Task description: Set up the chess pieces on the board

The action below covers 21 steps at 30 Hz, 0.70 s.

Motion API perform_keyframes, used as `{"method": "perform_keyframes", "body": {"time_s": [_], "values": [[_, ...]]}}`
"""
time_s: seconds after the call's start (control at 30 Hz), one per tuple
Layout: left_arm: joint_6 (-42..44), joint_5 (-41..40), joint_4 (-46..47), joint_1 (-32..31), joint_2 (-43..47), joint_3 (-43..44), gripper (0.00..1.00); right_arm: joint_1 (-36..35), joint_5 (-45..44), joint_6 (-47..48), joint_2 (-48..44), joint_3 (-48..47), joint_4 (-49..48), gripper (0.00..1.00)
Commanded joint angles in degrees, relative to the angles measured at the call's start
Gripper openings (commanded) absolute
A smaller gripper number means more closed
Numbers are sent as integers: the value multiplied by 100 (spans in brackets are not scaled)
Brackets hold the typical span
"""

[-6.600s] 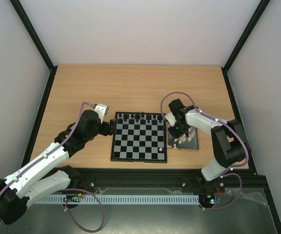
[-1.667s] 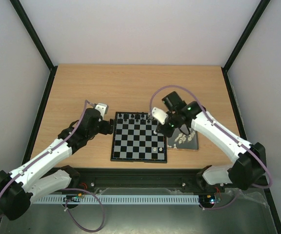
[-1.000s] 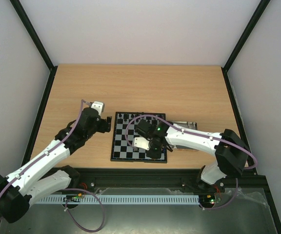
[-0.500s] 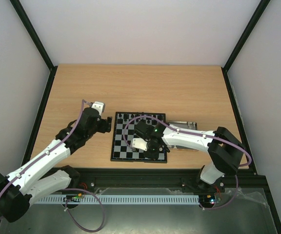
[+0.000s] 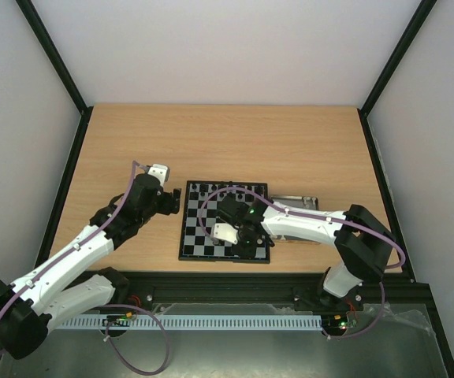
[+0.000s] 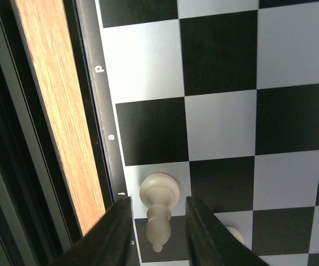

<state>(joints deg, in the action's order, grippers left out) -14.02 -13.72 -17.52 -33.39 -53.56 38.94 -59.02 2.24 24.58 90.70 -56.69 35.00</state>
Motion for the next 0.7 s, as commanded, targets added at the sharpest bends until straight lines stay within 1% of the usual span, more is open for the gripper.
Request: {"method": "perform_keyframes", "body": {"time_s": [0.0,0.1,0.17,0.27,0.33,0.5,0.57,0.67], "values": [[4,13,38,27,64,-47,90,20,60,-65,-344,-68,321,35],[5,18,38,27,70,-32,91,394,305,-130,-627,-186,534,35],[6,33,46,27,87,-39,90,819,509,-174,-850,-178,604,35],[29,166,71,25,86,-33,91,1529,552,-242,-1155,8,523,32],[73,421,73,27,46,-9,90,1978,475,-360,-1255,123,449,30],[249,1684,213,5,-160,-4,84,3102,173,-773,-1261,353,279,24],[274,1744,202,-91,-226,0,83,3414,-39,-836,-1236,418,260,24],[264,1536,170,-207,-213,-1,83,3753,-365,-803,-1282,570,305,25]]}}
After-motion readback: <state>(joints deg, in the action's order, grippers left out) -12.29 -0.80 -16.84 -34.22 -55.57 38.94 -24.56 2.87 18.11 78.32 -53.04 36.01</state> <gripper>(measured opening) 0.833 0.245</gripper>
